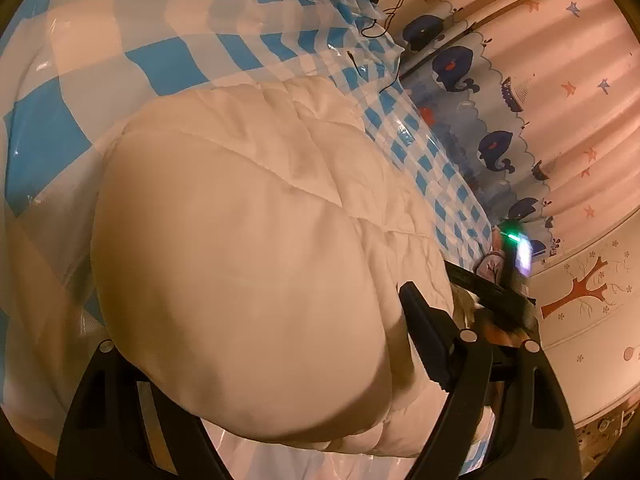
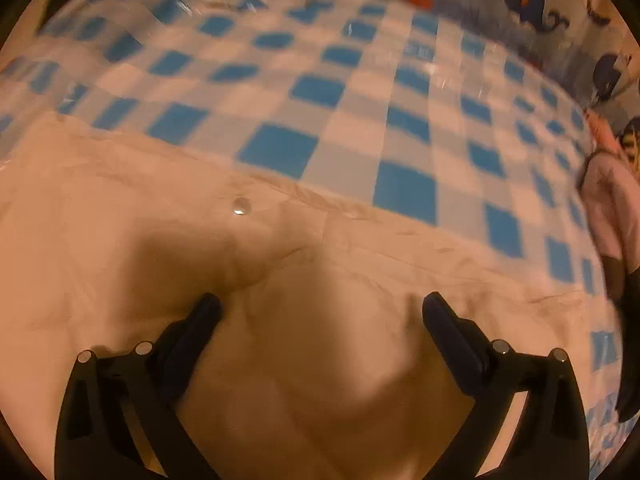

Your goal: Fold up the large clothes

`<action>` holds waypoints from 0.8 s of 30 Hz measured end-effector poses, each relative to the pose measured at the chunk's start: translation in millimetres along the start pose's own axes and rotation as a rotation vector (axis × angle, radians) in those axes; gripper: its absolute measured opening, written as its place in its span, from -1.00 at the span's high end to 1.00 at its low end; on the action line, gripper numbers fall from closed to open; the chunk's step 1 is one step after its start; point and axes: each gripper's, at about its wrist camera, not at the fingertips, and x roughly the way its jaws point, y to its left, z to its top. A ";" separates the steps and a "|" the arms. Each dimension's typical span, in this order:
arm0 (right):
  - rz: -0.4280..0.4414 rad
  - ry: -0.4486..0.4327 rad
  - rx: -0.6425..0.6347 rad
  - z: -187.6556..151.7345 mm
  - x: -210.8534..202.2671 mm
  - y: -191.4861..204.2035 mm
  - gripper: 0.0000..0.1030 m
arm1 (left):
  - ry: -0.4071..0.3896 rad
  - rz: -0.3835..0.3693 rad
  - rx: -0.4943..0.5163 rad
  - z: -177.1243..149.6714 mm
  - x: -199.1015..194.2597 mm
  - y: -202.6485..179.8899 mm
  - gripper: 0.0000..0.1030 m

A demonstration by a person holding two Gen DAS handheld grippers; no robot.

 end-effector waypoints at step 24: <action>0.018 -0.131 -0.125 -133.6 -66.8 47.4 -0.89 | -0.079 -0.012 0.161 -4.1 -32.6 -72.7 -0.02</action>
